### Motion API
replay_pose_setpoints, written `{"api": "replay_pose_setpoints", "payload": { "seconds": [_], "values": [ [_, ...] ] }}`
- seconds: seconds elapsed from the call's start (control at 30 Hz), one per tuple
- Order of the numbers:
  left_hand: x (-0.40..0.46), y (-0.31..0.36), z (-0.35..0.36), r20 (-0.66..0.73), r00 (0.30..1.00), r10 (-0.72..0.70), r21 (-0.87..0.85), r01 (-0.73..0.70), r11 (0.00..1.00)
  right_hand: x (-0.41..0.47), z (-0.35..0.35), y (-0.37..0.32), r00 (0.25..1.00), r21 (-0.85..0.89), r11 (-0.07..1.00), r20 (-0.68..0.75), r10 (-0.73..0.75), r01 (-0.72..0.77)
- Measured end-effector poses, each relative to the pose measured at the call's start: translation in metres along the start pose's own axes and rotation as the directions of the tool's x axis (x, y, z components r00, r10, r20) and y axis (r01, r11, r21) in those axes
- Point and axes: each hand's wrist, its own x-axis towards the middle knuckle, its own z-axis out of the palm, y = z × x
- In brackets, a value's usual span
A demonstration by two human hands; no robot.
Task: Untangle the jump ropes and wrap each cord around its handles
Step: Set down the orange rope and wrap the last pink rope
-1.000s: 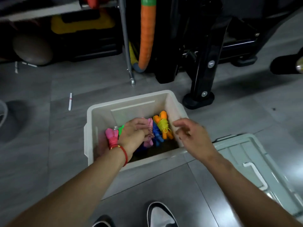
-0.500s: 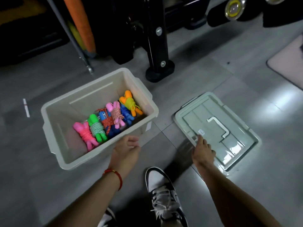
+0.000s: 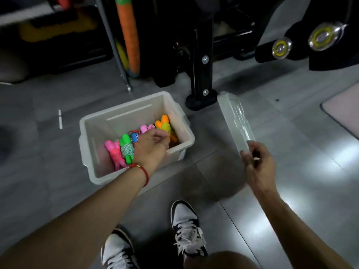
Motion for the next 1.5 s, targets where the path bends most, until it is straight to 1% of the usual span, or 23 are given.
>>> {"api": "replay_pose_setpoints", "payload": {
  "seconds": [0.07, 0.13, 0.2, 0.23, 0.3, 0.33, 0.4, 0.5, 0.57, 0.6, 0.67, 0.73, 0.77, 0.8, 0.87, 0.93, 1.0, 1.07, 1.1, 1.17, 1.23, 1.37, 1.5],
  "values": [
    [0.005, 0.025, -0.024, -0.119, 0.993, 0.007, -0.146, -0.024, 0.989, 0.002, -0.001, -0.037, 0.958, -0.014, 0.966, 0.136, -0.254, 0.258],
    [0.015, 0.041, -0.057, -0.217, 0.975, -0.043, -0.291, -0.023, 0.956, 0.002, 0.016, -0.067, 0.823, -0.035, 0.844, 0.247, -0.512, 0.536],
    [0.023, 0.043, -0.090, -0.252, 0.960, -0.124, -0.339, 0.032, 0.940, 0.000, 0.049, -0.091, 0.672, -0.052, 0.707, 0.368, -0.643, 0.705],
    [0.026, 0.036, -0.107, -0.270, 0.953, -0.141, -0.276, 0.064, 0.959, -0.001, 0.067, -0.101, 0.590, -0.046, 0.636, 0.431, -0.683, 0.770],
    [0.025, 0.015, -0.135, -0.323, 0.935, -0.145, 0.034, 0.165, 0.986, -0.004, 0.103, -0.116, 0.445, -0.044, 0.506, 0.543, -0.712, 0.862],
    [0.024, 0.002, -0.147, -0.345, 0.927, -0.148, 0.181, 0.220, 0.959, -0.004, 0.120, -0.120, 0.387, -0.044, 0.452, 0.593, -0.706, 0.891],
    [0.022, -0.023, -0.164, -0.370, 0.911, -0.180, 0.318, 0.307, 0.897, -0.006, 0.147, -0.123, 0.311, -0.035, 0.393, 0.677, -0.667, 0.919],
    [0.024, -0.054, -0.171, -0.380, 0.909, -0.172, 0.457, 0.346, 0.820, -0.010, 0.173, -0.113, 0.247, -0.021, 0.382, 0.795, -0.554, 0.924],
    [0.030, -0.075, -0.168, -0.404, 0.897, -0.178, 0.495, 0.378, 0.782, -0.003, 0.181, -0.104, 0.297, -0.054, 0.420, 0.788, -0.539, 0.906],
    [0.031, -0.081, -0.166, -0.406, 0.895, -0.188, 0.484, 0.384, 0.786, 0.006, 0.184, -0.101, 0.376, -0.107, 0.452, 0.738, -0.561, 0.885],
    [0.038, -0.093, -0.165, -0.412, 0.890, -0.194, 0.410, 0.371, 0.833, 0.037, 0.191, -0.097, 0.610, -0.294, 0.562, 0.588, -0.531, 0.773],
    [0.047, -0.101, -0.170, -0.437, 0.881, -0.184, 0.335, 0.348, 0.876, 0.072, 0.196, -0.095, 0.815, -0.465, 0.699, 0.490, -0.309, 0.544],
    [0.051, -0.102, -0.172, -0.441, 0.880, -0.180, 0.320, 0.341, 0.884, 0.086, 0.198, -0.097, 0.867, -0.504, 0.759, 0.474, -0.155, 0.411],
    [0.056, -0.104, -0.174, -0.441, 0.875, -0.198, 0.278, 0.343, 0.897, 0.096, 0.200, -0.098, 0.877, -0.513, 0.808, 0.480, -0.010, 0.290],
    [0.064, -0.107, -0.177, -0.406, 0.855, -0.323, -0.006, 0.350, 0.937, 0.108, 0.205, -0.101, 0.830, -0.470, 0.876, 0.527, 0.185, 0.104],
    [0.073, -0.111, -0.183, -0.302, 0.832, -0.465, -0.310, 0.376, 0.873, 0.119, 0.212, -0.096, 0.787, -0.398, 0.916, 0.551, 0.277, -0.044],
    [0.080, -0.115, -0.192, -0.153, 0.828, -0.540, -0.400, 0.448, 0.799, 0.126, 0.216, -0.093, 0.752, -0.299, 0.916, 0.530, 0.392, -0.268],
    [0.084, -0.119, -0.202, -0.002, 0.828, -0.561, -0.360, 0.523, 0.773, 0.132, 0.217, -0.088, 0.658, -0.149, 0.852, 0.574, 0.487, -0.501],
    [0.082, -0.117, -0.202, 0.027, 0.831, -0.556, -0.335, 0.532, 0.778, 0.136, 0.216, -0.087, 0.619, -0.117, 0.826, 0.606, 0.499, -0.551],
    [0.086, -0.122, -0.205, 0.005, 0.831, -0.557, -0.336, 0.526, 0.782, 0.142, 0.213, -0.082, 0.589, -0.135, 0.826, 0.639, 0.494, -0.547],
    [0.090, -0.127, -0.205, -0.098, 0.850, -0.518, -0.380, 0.449, 0.809, 0.148, 0.214, -0.078, 0.610, -0.187, 0.848, 0.620, 0.493, -0.495],
    [0.096, -0.121, -0.192, -0.377, 0.883, -0.279, -0.241, 0.197, 0.950, 0.156, 0.221, -0.090, 0.775, -0.254, 0.938, 0.534, 0.338, -0.235],
    [0.100, -0.124, -0.181, -0.461, 0.860, -0.219, -0.209, 0.134, 0.969, 0.159, 0.232, -0.085, 0.827, -0.291, 0.945, 0.488, 0.278, -0.146]
  ]
}}
